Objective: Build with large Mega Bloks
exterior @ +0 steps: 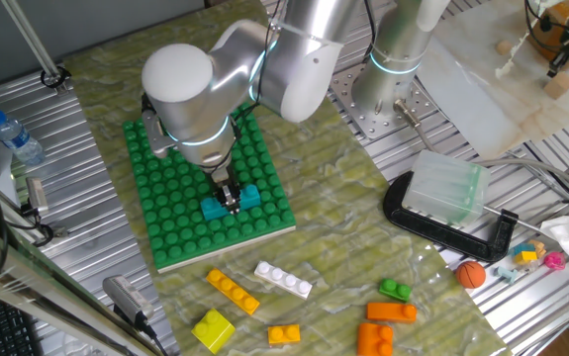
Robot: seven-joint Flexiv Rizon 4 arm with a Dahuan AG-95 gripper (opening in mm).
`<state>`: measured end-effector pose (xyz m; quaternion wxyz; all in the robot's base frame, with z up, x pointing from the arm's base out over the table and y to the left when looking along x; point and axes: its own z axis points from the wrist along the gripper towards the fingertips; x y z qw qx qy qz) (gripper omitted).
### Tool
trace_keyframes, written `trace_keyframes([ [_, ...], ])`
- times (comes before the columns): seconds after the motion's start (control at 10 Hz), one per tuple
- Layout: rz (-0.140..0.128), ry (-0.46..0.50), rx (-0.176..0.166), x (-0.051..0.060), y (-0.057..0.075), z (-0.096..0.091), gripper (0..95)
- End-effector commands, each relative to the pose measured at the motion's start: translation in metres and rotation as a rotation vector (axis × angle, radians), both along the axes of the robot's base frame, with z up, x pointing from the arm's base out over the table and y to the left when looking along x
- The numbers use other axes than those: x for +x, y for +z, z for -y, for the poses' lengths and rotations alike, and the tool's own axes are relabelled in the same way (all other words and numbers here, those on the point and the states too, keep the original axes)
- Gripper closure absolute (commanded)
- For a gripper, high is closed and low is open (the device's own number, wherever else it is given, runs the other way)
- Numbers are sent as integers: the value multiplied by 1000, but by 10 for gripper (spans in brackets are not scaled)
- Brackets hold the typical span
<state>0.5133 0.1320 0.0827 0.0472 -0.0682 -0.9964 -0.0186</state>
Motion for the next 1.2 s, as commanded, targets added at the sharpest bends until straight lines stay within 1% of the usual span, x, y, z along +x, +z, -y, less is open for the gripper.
trace_keyframes([
  [0.1,5,0,4,-2,14,-3,570],
  [0.2,8,-6,4,0,25,-7,570],
  [0.3,4,-16,0,2,29,-8,570],
  [0.4,-2,-13,-2,3,28,-8,760],
  [0.8,-13,-5,-9,4,23,-6,760],
  [0.9,-16,-7,-7,4,22,-5,950],
  [1.1,-29,-10,-6,4,17,-3,950],
  [1.2,-42,-21,1,5,15,-2,950],
])
